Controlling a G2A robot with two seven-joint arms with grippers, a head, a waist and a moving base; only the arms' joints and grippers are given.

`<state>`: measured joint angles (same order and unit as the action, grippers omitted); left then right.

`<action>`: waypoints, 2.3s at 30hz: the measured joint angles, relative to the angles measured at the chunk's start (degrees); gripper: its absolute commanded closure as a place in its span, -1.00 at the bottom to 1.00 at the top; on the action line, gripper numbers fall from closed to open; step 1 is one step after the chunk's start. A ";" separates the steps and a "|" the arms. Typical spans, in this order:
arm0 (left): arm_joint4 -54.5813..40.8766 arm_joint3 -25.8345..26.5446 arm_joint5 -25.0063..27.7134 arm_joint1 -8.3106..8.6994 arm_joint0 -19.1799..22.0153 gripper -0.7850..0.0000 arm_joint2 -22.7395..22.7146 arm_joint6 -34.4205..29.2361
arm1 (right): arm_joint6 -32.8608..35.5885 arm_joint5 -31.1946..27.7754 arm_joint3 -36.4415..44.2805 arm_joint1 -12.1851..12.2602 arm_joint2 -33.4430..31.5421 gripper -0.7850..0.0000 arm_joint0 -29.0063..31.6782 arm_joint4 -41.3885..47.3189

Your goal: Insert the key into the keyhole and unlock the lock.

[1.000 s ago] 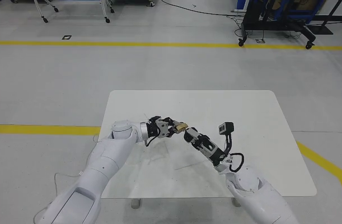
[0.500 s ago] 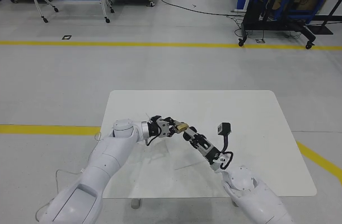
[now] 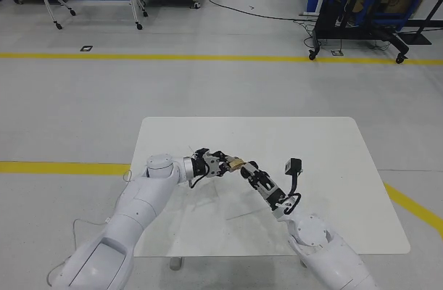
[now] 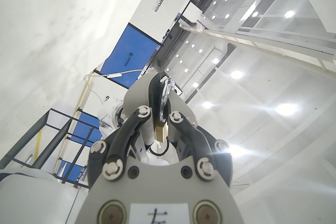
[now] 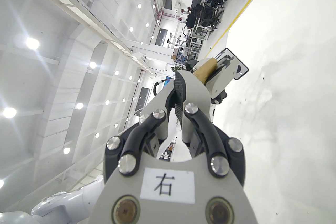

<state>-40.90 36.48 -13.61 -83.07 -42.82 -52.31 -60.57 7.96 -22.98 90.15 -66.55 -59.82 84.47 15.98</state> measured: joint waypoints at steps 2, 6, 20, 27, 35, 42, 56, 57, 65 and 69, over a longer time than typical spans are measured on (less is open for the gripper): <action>1.31 0.81 2.88 0.11 -0.12 1.00 -0.17 1.71 | 0.52 -0.51 0.33 -0.01 -0.09 -1.00 0.23 1.03; 2.80 2.98 7.32 0.37 -1.09 1.00 -0.69 3.39 | 0.48 -0.41 0.29 -0.01 -0.07 -1.00 0.20 0.78; 6.32 13.62 21.16 2.35 -6.84 1.00 -5.14 4.40 | 23.67 1.88 -5.30 -0.27 -1.00 0.79 -2.03 24.59; 7.58 16.23 22.21 3.01 -8.28 1.00 -6.18 2.57 | 30.64 4.11 -8.63 -0.67 -1.69 1.00 -3.77 31.83; 8.63 17.67 21.77 3.21 -9.00 1.00 -6.23 2.81 | 32.87 5.38 -7.96 -0.92 -1.76 1.00 -4.09 31.15; 9.53 18.07 21.30 3.34 -8.94 1.00 -6.12 2.20 | 33.57 5.90 -8.14 -1.21 -1.93 1.00 -4.26 31.29; 12.17 21.90 30.79 3.79 -10.84 1.00 -7.19 3.35 | 39.07 11.99 -9.63 -1.81 -3.95 1.00 -4.47 42.71; 12.29 22.36 31.89 3.87 -11.21 1.00 -7.48 3.56 | 40.32 12.83 -9.83 -1.78 -4.32 1.00 -4.46 43.89; 15.51 27.30 40.81 4.70 -15.03 1.00 -9.71 6.68 | 47.95 19.96 -11.21 -1.44 -6.56 1.00 -4.55 48.47; 16.66 28.62 40.76 4.94 -15.86 1.00 -10.02 7.86 | 49.54 22.16 -11.79 -1.39 -6.99 1.00 -4.70 48.90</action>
<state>-24.24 65.10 27.15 -78.13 -58.68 -62.33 -52.71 57.51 -0.82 78.36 -67.93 -66.81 79.78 64.88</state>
